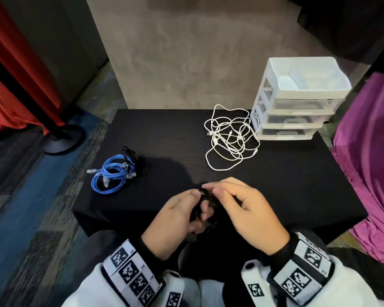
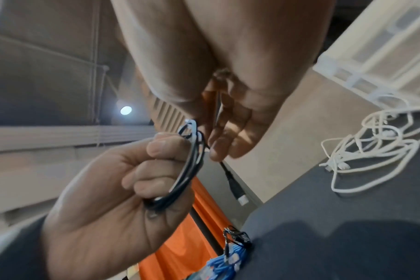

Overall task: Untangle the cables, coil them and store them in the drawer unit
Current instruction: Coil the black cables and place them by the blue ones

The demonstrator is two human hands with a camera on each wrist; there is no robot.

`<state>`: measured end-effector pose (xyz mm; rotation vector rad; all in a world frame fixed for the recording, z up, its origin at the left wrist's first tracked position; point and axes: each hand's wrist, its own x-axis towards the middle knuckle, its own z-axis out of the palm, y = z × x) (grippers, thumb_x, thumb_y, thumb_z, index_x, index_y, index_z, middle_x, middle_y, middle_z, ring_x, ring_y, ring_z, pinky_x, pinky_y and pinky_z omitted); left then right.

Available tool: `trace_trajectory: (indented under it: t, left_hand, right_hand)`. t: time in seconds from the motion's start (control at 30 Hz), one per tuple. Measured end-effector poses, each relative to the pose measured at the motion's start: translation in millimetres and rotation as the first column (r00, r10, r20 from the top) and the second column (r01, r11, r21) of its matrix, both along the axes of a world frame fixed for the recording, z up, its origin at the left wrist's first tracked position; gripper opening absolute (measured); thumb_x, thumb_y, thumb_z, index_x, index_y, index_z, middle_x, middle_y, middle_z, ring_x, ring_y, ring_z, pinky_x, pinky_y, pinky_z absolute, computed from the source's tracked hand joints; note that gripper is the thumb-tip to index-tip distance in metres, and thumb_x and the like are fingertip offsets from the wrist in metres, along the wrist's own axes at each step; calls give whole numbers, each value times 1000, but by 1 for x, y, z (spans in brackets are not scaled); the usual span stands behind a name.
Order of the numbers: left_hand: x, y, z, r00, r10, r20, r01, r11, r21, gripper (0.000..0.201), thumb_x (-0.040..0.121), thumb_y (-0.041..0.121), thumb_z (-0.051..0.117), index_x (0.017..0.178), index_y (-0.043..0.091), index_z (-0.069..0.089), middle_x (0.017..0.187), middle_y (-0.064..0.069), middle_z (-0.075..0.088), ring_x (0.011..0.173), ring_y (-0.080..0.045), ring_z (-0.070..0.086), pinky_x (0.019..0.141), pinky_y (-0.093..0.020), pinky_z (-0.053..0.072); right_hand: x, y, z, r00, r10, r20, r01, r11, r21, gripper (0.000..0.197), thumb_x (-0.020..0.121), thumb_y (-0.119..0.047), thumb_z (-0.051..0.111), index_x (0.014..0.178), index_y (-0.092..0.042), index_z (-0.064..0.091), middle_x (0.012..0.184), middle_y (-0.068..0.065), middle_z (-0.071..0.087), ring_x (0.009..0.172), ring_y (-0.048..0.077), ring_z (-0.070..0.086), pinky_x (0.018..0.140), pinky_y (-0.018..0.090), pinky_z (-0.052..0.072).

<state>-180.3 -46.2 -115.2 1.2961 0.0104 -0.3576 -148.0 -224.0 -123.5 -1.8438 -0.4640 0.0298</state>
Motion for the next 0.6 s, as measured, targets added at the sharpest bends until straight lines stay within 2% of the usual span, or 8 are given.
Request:
trace_trajectory:
  t: [0.07, 0.13, 0.23, 0.3, 0.33, 0.43, 0.5, 0.6]
  left_hand:
    - [0, 1, 1, 1000, 23, -7, -23, 1000, -20, 28, 95, 30, 43, 78, 11, 54, 72, -7, 49, 52, -11, 36, 52, -23, 32]
    - [1, 2, 0, 998, 57, 22, -56, 998, -24, 28, 97, 31, 43, 81, 10, 51, 74, -8, 48, 54, -12, 38, 57, -28, 31]
    - [2, 1, -4, 992, 94, 79, -95, 995, 13, 32, 103, 33, 43, 82, 11, 52, 77, -8, 49, 59, -15, 42, 63, -33, 34]
    - [0, -2, -9, 988, 93, 127, -106, 990, 97, 35, 107, 35, 42, 84, 11, 53, 74, -6, 51, 64, -18, 44, 65, -31, 39]
    - [0, -4, -12, 984, 96, 152, -117, 984, 138, 33, 106, 36, 43, 88, 11, 53, 72, -4, 51, 65, -19, 45, 67, -31, 41]
    - [-1, -7, -17, 959, 138, 246, -192, 959, 211, 16, 108, 25, 46, 120, 15, 49, 68, 8, 54, 62, -13, 47, 65, -34, 47]
    - [-1, -8, -18, 948, 130, 289, -206, 946, 251, 22, 106, 22, 52, 127, 21, 49, 75, 8, 59, 65, -12, 52, 66, -40, 54]
    - [-1, -5, -18, 942, 79, 326, -188, 929, 320, 10, 102, 25, 60, 111, 21, 62, 83, 5, 63, 68, -18, 58, 64, -41, 56]
  right_hand:
    - [-2, -4, 2, 985, 78, -156, -62, 992, 111, 24, 103, -26, 61, 119, -21, 77, 107, 1, 73, 107, 17, 71, 100, 28, 52]
    - [-4, -7, 4, 947, 183, -264, -126, 967, 220, 29, 100, -28, 65, 125, -19, 73, 111, 13, 72, 106, 26, 73, 95, 32, 55]
    - [-4, -8, 7, 933, 232, -275, -174, 960, 221, 32, 98, -3, 68, 127, -15, 69, 107, 8, 78, 106, 18, 74, 93, 22, 53]
    - [-1, -10, 2, 942, 177, -286, -123, 973, 195, 32, 97, 7, 62, 115, -16, 72, 93, 0, 76, 94, 16, 71, 90, 22, 52]
    - [0, -9, -1, 941, 154, -301, -99, 977, 191, 27, 96, 6, 62, 107, -17, 72, 86, 0, 72, 88, 20, 67, 87, 28, 53]
    - [1, -4, -8, 936, 117, -331, -67, 985, 159, 6, 90, -12, 63, 89, -18, 66, 80, 21, 57, 77, 35, 58, 78, 56, 49]
    - [-1, -2, -12, 951, 79, -298, -48, 993, 112, 9, 86, -12, 62, 82, -20, 62, 75, 16, 55, 71, 27, 51, 71, 51, 45]
    - [-1, 1, -12, 970, 44, -238, -33, 998, 47, 13, 85, -10, 67, 80, -18, 59, 68, 3, 51, 66, 18, 45, 65, 41, 41]
